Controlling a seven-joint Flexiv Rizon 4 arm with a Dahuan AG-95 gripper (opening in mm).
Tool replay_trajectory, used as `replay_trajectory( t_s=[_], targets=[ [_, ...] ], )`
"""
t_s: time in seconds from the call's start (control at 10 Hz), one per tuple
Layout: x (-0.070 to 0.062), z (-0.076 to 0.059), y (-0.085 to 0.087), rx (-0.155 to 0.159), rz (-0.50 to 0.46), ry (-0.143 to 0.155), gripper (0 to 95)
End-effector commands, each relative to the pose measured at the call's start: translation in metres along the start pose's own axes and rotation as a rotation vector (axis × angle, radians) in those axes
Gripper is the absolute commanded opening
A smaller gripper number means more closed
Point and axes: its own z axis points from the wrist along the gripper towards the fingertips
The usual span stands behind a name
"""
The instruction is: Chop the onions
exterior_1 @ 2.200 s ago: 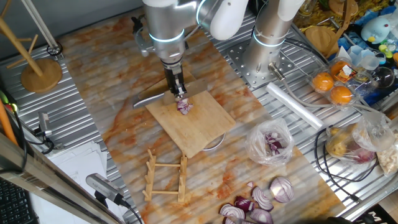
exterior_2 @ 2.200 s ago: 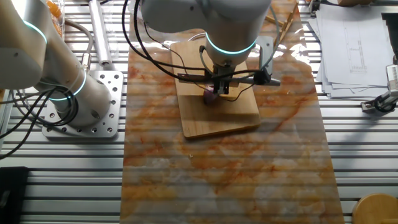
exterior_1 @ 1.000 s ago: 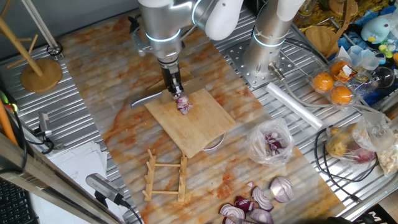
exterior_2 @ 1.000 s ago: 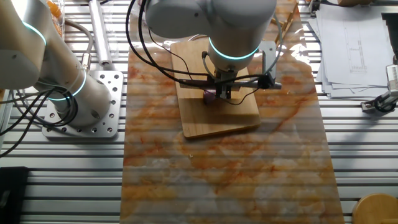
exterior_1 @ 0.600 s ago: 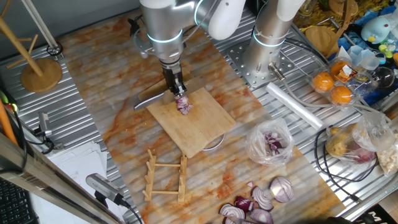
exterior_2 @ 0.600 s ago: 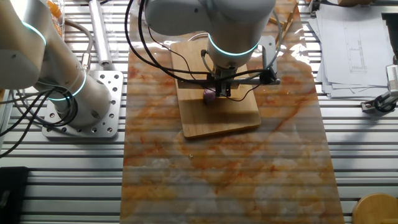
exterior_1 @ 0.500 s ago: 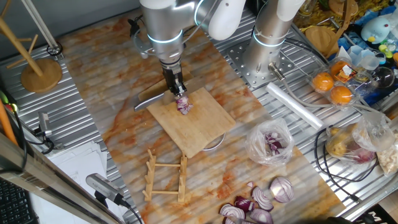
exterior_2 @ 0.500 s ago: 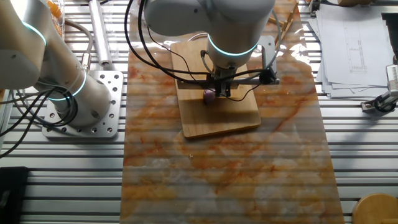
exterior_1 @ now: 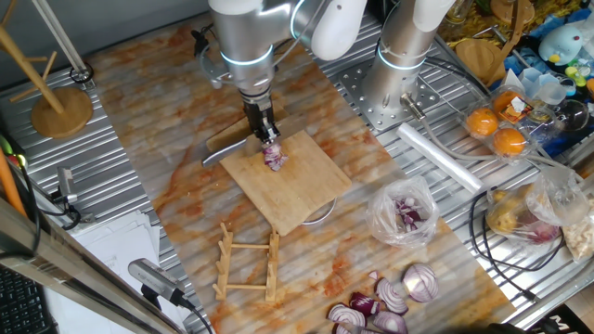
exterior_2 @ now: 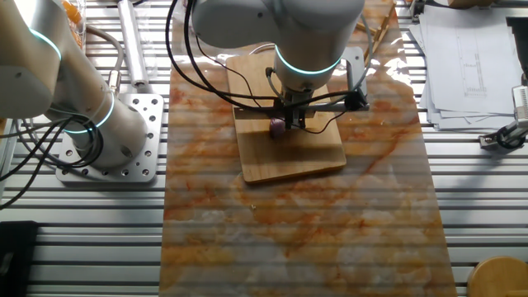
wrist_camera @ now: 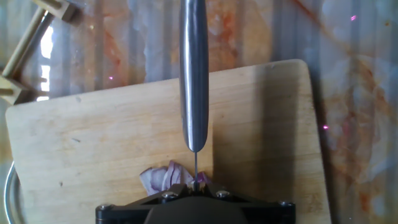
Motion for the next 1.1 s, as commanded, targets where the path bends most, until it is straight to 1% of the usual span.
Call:
replay_trajectory(
  t_s=[0.1, 0.2, 0.4, 0.6, 0.7, 0.8, 0.9, 1.1],
  targets=[
    [-0.0003, 0.0009, -0.0001, 0.001, 0.000, 0.000, 0.0],
    [0.0003, 0.0011, -0.0001, 0.004, 0.000, 0.002, 0.0],
    [0.0004, 0.0006, -0.0012, 0.001, 0.060, 0.001, 0.0],
    [0.0000, 0.0005, -0.0017, 0.005, 0.183, 0.008, 0.0],
    [0.0000, 0.0004, -0.0019, 0.009, 0.221, 0.006, 0.0],
    [0.0001, 0.0002, -0.0020, 0.000, 0.279, 0.005, 0.0],
    [0.0003, 0.0001, -0.0019, -0.001, 0.296, 0.006, 0.0],
    [0.0020, 0.0006, -0.0022, 0.009, 0.297, 0.005, 0.0]
  ],
)
